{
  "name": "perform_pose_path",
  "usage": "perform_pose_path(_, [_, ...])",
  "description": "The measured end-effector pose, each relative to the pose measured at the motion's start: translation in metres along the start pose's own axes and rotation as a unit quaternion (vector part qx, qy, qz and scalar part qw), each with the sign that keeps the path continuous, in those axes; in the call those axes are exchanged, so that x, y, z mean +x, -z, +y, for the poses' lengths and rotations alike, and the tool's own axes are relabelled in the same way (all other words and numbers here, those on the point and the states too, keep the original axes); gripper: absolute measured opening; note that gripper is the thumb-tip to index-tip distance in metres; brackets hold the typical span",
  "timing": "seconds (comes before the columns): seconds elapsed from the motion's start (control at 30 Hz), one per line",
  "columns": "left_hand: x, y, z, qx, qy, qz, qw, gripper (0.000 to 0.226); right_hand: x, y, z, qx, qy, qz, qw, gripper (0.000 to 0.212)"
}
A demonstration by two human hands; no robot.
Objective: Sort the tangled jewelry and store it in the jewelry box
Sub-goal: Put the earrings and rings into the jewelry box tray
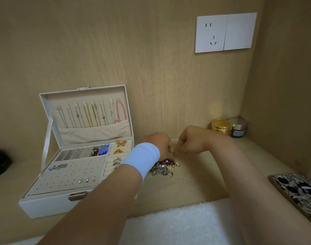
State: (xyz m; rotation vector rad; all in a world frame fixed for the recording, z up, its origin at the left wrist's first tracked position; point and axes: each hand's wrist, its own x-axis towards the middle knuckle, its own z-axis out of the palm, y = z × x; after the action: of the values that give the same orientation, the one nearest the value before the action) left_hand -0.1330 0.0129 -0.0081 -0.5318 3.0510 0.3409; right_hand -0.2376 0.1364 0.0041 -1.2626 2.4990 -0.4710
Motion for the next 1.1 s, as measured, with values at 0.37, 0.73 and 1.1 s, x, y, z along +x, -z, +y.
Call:
perform_pose_path(0.37, [-0.012,0.029,-0.011,-0.099,-0.025,0.076,0.992,0.011,0.0,-0.009,-0.011,-0.044,0.011,-0.056,0.997,0.016])
perform_pose_path(0.73, [-0.054,0.036,-0.033,-0.172,-0.043,0.135,0.975,0.005,-0.015,0.006,-0.027,0.064,0.032,-0.039,0.997,0.006])
perform_pose_path(1.1, [-0.118,0.043,-0.079,-0.293,0.003,0.196,0.936,0.008,-0.028,-0.006,-0.084,0.351,0.117,0.015,0.929,0.014])
